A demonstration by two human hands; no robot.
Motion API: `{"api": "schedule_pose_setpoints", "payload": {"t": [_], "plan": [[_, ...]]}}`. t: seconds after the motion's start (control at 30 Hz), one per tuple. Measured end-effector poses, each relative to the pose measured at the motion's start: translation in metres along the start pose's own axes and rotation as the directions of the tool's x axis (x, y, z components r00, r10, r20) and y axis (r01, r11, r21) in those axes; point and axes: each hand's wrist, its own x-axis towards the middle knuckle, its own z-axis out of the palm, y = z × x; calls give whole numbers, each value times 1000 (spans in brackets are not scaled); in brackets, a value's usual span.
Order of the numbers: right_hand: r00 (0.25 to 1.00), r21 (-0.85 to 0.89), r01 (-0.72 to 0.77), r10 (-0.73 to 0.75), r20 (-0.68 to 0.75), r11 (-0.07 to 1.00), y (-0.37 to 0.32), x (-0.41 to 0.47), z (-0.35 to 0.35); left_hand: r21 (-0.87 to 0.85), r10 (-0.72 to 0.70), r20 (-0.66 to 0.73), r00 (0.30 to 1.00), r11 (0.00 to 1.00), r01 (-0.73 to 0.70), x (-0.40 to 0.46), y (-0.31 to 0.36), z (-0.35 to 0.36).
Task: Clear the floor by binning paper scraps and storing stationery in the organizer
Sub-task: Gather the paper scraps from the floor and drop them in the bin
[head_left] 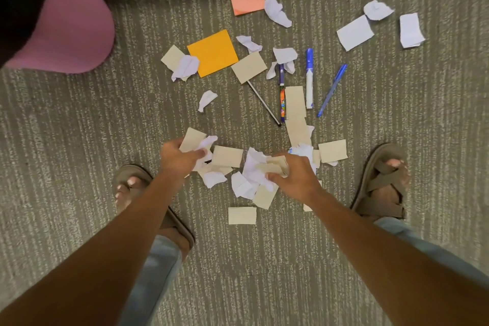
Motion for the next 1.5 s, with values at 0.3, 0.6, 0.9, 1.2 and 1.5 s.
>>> {"api": "schedule_pose_setpoints", "payload": {"t": [0.3,0.6,0.9,1.2,1.5], "plan": [[993,-203,98,-82,87,974,6,2,12,483,409,313,857,708,-515,5,-30,-4],[988,-531,109,-152,-37,840,0,10,51,714,486,525,698,195,-673,-9,-28,36],[988,-422,130,-152,-18,897,-9,15,40,667,476,330,815,493,-558,-10,-30,39],[967,257,-212,241,-85,943,-47,2,1,230,165,118,979,955,-188,-22,17,-18],[982,598,-156,190,7,786,-151,-6,-44,-216,82,119,990,975,-55,-57,86,-102]]}}
